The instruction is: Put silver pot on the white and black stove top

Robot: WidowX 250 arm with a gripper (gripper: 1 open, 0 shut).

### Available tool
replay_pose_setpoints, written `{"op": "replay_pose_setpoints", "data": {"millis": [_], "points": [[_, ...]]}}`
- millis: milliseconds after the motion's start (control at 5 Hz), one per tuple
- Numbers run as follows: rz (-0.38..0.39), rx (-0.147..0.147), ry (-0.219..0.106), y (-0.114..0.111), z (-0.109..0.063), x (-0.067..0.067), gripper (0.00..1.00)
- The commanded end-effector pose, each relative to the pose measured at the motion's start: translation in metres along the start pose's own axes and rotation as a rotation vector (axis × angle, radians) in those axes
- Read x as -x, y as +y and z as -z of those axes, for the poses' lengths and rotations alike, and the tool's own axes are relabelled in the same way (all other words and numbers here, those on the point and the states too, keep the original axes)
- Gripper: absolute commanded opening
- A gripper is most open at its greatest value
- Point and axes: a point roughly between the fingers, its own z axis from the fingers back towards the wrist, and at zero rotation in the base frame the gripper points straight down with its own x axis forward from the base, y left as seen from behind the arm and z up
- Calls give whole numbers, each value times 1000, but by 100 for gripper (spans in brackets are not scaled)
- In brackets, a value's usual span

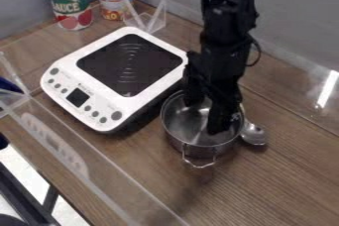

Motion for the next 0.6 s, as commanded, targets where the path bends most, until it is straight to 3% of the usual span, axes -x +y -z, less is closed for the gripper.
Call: {"op": "replay_pose_setpoints", "data": {"millis": [0, 400], "points": [[-11, -10, -47, 10, -16, -9, 100], [1, -4, -53, 15, -15, -13, 100]]}}
